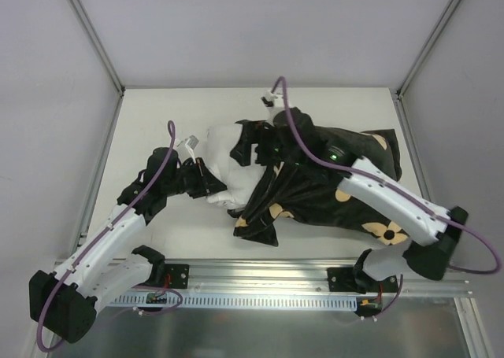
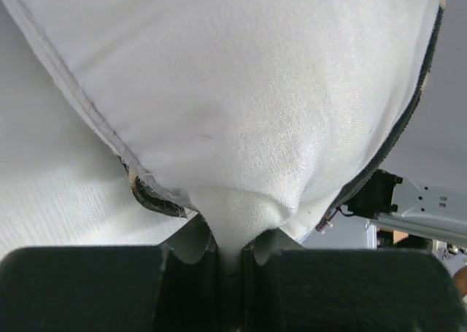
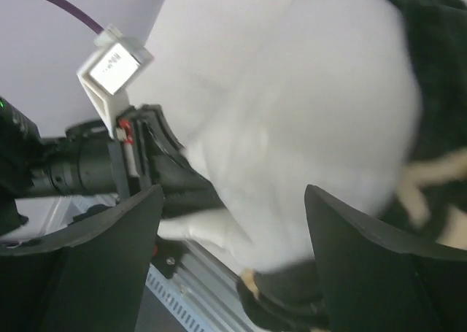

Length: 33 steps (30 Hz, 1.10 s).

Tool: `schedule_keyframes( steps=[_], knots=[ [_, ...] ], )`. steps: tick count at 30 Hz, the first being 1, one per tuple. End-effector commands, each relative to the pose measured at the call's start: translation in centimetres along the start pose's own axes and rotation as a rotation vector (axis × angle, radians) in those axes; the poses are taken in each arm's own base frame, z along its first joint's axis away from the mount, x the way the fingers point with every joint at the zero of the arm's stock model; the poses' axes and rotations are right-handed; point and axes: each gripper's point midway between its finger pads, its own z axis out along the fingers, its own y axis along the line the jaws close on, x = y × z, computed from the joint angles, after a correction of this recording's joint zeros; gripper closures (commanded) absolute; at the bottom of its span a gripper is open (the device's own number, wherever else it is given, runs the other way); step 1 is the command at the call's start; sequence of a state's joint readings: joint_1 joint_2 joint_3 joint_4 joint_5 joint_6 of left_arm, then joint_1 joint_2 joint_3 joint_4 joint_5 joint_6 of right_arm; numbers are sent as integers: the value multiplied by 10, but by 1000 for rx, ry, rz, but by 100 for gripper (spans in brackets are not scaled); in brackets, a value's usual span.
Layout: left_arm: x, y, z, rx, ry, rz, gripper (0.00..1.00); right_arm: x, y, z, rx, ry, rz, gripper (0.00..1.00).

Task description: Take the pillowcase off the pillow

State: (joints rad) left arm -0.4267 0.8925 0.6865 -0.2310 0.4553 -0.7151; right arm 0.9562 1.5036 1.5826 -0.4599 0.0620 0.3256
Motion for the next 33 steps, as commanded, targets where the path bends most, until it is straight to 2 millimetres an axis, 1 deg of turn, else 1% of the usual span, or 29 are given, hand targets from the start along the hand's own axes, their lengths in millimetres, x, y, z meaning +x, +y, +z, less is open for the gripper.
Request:
schedule_keyframes(
  steps=[1,2,3,4,5,6,8,9,11,12,14,15,16,18,19,20,21,23,24,26,27,29,30,31,33],
  knots=[
    [-9,-2,-1,-1,-69,5,100,-11,-40,-61,123,-145,-39,18],
    [-8,0,-1,-8,-75,1,100,-7,-62,-66,215,-164,-41,18],
    [-8,1,-1,-9,-80,-2,100,12,-83,-72,287,-122,-48,18],
    [-9,2,-1,-17,-89,-5,100,18,-96,-74,345,-118,-50,18],
    [-8,4,-1,-21,-88,-7,100,25,-103,-73,368,-98,-52,18],
    [-9,5,0,-21,-90,-8,100,37,-110,-68,398,-52,-54,18],
    [-9,6,2,-25,-86,-13,100,48,-117,-61,434,-1,-67,17],
    [-9,6,3,-25,-83,-19,100,55,-122,-51,463,30,-75,17],
    [-10,3,3,-19,-80,-21,100,61,-126,-43,484,56,-78,19],
    [-12,3,3,-22,-88,-22,100,64,-129,-40,494,61,-72,29],
    [-17,2,1,-29,-115,-20,100,70,-139,-37,537,68,-69,46],
    [-18,2,0,-28,-116,-28,100,69,-144,-40,552,61,-57,67],
    [-18,3,1,-27,-109,-33,100,68,-149,-42,567,48,-43,77],
    [-22,6,0,-30,-113,-51,100,64,-161,-55,592,12,-20,94],
    [-25,8,-2,-37,-123,-55,100,60,-168,-61,610,-6,-19,97],
    [-31,15,-5,-55,-144,-69,100,58,-173,-74,615,-34,-11,98],
    [-35,18,-8,-60,-156,-70,100,54,-185,-84,644,-53,7,99],
    [-45,23,-20,-93,-182,-92,100,53,-206,-105,702,-76,22,99],
    [-57,31,-29,-115,-217,-114,100,54,-224,-122,738,-104,59,99],
    [-67,34,-41,-132,-253,-138,100,61,-239,-138,755,-109,103,98],
    [-78,43,-51,-151,-298,-166,100,64,-253,-153,783,-140,145,96],
    [-87,42,-63,-136,-340,-187,100,72,-262,-163,790,-142,180,96],
    [-89,44,-67,-139,-353,-203,100,74,-269,-169,807,-154,204,98],
    [-98,50,-78,-149,-402,-227,100,78,-271,-174,807,-167,219,99],
    [-102,55,-87,-148,-441,-260,100,84,-273,-177,800,-170,243,99]
  ],
)
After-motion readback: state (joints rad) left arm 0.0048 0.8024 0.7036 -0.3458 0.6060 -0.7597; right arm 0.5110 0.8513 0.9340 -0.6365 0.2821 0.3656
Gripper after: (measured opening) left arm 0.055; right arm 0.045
